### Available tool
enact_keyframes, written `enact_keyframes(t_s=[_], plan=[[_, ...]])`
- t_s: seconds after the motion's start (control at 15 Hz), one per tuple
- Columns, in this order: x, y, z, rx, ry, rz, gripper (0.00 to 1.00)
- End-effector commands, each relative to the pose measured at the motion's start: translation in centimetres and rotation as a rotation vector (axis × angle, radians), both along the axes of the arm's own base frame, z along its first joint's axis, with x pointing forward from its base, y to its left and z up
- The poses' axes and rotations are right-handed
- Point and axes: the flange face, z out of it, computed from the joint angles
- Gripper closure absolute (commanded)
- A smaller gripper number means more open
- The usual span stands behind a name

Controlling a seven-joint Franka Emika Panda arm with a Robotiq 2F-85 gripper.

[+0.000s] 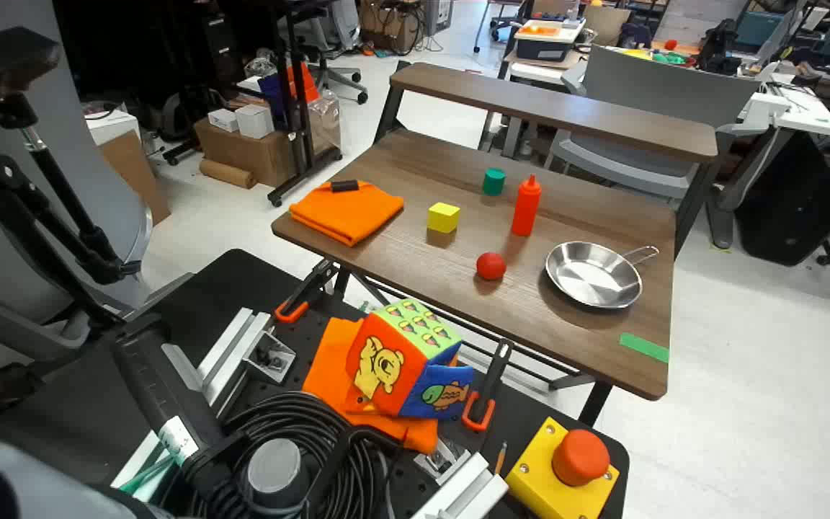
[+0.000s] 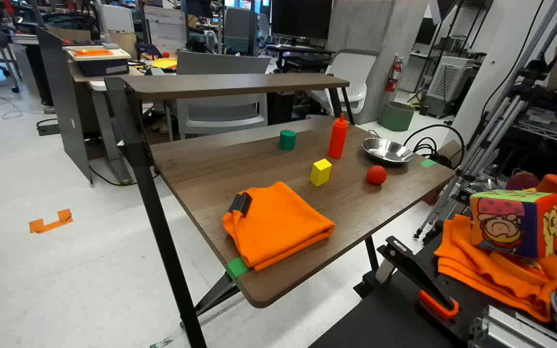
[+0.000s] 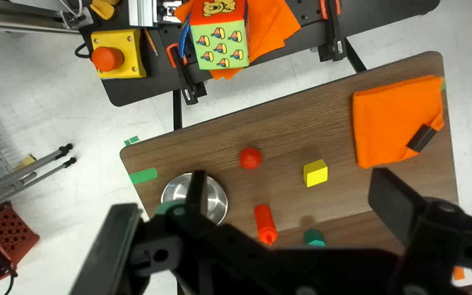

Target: Pick up the red ball and put it on the silver plate

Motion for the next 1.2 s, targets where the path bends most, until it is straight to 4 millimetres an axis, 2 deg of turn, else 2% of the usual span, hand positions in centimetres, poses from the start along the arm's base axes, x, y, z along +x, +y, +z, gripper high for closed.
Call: enact_keyframes(t_s=[0.0,0.73,0.93,1.13], plan=[[0.0,0.0,0.1,0.000,0.000,0.000,0.00],[0.0,0.0,0.1,0.000,-0.001,0.000,0.00],[1.8,0.0,-0.9,-0.024,0.030,-0.014,0.00],[4.3,-0.8,-3.6,-0.055,0.092,-0.013,0.00]])
